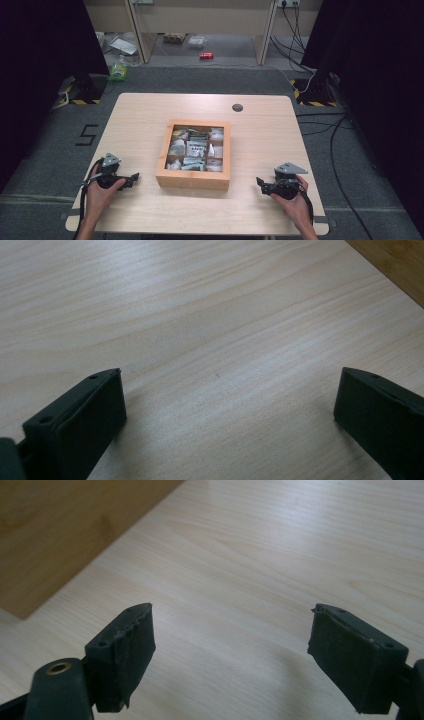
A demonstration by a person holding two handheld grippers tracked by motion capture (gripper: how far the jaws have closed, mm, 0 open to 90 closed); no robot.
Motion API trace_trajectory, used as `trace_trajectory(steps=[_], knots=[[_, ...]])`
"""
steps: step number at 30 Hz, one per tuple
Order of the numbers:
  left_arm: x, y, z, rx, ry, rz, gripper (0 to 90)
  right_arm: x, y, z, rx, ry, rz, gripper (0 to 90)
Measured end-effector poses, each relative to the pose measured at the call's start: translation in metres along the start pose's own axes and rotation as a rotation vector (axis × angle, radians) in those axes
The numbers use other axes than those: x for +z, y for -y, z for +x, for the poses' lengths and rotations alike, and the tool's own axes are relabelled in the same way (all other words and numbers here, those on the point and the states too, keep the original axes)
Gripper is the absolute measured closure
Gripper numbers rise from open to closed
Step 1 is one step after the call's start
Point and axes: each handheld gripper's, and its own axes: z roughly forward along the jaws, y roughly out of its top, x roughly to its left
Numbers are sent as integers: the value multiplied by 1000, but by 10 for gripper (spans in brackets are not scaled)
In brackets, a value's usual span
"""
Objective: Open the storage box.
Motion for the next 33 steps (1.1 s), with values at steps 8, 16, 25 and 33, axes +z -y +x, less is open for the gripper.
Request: trace_trajectory(steps=[8, 16, 25, 33], knots=[[0, 0, 0, 0, 0, 0, 0, -1, -5, 15, -22, -63, -16, 172], [0, 0, 0, 0, 1, 0, 0, -2, -8, 27, -37, -100, -23, 187], [0, 0, 1, 2, 2, 0, 0, -3, -12, 50, -88, -150, -25, 190], [0, 0, 1, 2, 2, 0, 0, -4, -14, 61, -110, -180, -36, 193]])
